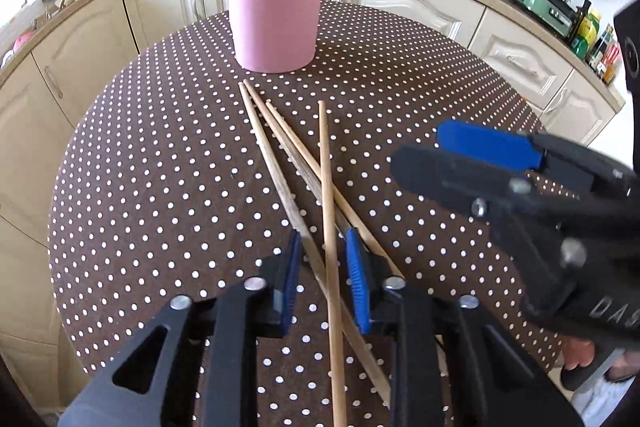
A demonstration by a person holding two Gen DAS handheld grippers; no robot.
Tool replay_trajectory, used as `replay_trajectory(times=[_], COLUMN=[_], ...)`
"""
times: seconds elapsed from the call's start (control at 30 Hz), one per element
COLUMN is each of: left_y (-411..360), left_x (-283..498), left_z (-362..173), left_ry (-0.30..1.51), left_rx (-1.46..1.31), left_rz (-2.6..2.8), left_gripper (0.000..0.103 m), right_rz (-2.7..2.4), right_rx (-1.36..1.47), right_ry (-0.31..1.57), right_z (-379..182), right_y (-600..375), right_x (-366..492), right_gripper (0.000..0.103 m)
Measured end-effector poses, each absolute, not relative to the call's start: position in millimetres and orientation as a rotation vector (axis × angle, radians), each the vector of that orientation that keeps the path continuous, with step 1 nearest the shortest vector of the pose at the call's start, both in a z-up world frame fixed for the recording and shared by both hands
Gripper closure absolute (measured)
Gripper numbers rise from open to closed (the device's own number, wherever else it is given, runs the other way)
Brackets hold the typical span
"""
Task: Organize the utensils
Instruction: 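Lower both open tools down to the loose chopsticks on the table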
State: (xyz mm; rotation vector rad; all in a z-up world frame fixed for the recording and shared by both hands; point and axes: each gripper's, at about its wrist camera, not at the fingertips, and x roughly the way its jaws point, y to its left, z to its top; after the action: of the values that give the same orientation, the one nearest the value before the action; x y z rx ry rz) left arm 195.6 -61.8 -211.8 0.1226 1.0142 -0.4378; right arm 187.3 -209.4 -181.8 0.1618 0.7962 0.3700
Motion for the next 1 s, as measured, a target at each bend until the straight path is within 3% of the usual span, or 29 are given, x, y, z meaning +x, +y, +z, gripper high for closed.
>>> replay_trajectory(times=[0.03,0.27,0.57,1.0], left_y=[-60.8,-49.4,-8.2,11.6], left_x=[196.8,207.3,225.3,233.4], left_z=[-212.9,-213.5,-197.8,-220.6], left_ry=[1.017,1.007,0.984,1.069], left_rx=[0.124,0.053,-0.152,-0.227], left_rz=[-0.429,-0.416,-0.403,-0.397], left_gripper=[0.094,0.097,0.097,0.097], right_rz=[0.371,0.370,0.335,0.296], right_rx=[0.167,0.159,0.076,-0.032], right_ry=[0.799,0.809,0.948,1.032], right_z=[-182.4,-180.5,-189.6,-209.6], right_y=[-209.7,-209.2,-196.9,-174.0], right_x=[187.0,189.1,214.1,234.5], right_gripper=[0.054,0.054,0.055,0.055])
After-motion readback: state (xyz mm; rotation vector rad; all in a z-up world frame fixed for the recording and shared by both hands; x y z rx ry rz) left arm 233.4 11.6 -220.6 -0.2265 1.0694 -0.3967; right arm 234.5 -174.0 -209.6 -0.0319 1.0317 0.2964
